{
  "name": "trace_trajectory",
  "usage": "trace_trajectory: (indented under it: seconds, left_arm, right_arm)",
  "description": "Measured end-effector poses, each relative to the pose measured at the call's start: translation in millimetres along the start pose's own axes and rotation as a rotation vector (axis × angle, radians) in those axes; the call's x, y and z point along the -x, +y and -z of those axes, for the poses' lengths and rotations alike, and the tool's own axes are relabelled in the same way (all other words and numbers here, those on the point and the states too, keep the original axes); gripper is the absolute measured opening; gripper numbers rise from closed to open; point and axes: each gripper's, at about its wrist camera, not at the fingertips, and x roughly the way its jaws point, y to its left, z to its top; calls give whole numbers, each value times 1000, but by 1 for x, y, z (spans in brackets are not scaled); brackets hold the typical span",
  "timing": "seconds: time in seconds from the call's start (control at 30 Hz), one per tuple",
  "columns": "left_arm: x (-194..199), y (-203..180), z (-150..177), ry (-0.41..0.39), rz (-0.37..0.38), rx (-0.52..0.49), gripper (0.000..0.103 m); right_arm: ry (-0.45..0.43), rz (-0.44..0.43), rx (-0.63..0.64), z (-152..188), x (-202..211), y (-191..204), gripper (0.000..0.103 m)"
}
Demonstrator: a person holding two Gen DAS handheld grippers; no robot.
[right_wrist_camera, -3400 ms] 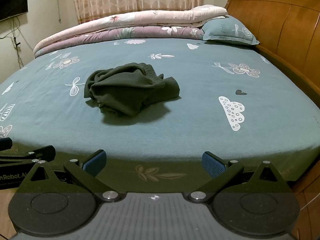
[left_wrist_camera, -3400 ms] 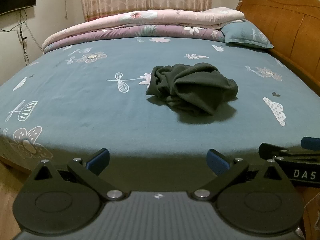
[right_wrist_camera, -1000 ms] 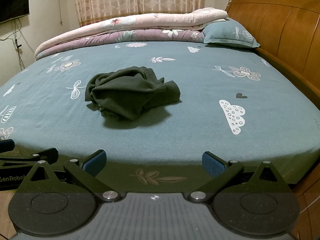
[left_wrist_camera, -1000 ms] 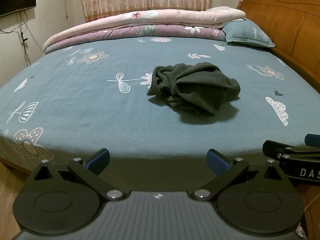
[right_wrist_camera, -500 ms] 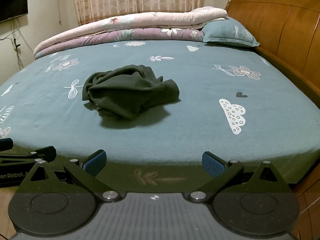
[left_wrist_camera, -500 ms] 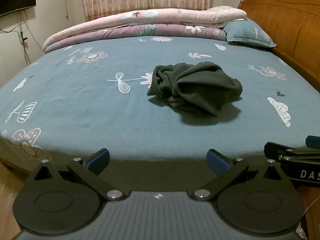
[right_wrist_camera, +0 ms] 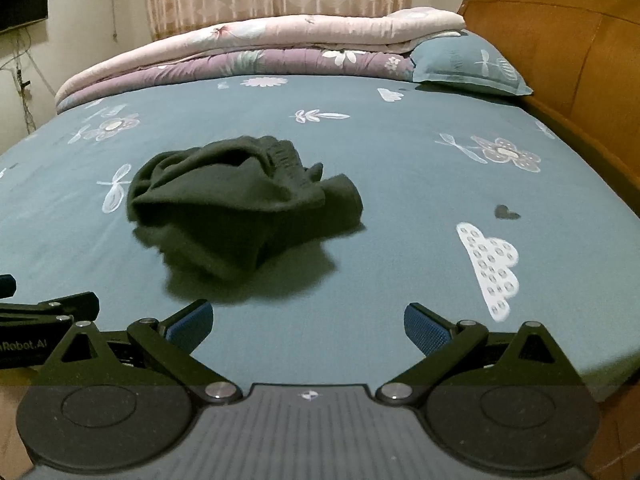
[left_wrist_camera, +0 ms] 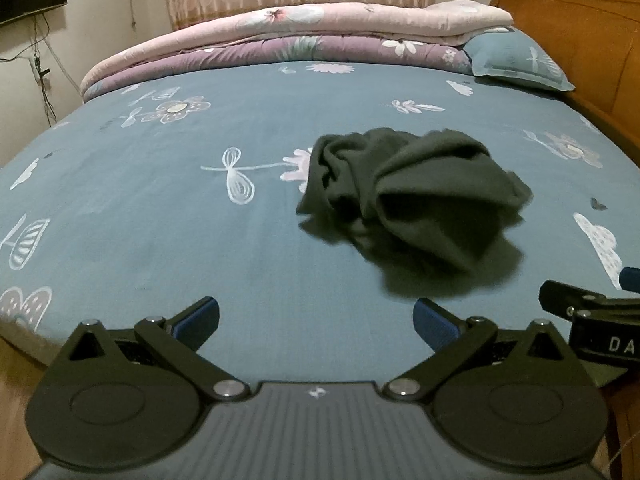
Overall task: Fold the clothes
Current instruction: 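Move both tools toward the green garment and reach its edges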
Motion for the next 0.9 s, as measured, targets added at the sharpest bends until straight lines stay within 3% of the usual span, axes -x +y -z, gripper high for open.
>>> trace_trajectory:
  seconds: [0.53,0.9]
  left_arm:
    - [-99,-10,-83,71,-20,-48,102]
    - [-143,-9,-122,123,-38,-73,102]
  right_arm:
    - [74,-90,28,-75,-109,8,103]
    - [107,-156,47,-117,-147,18,103]
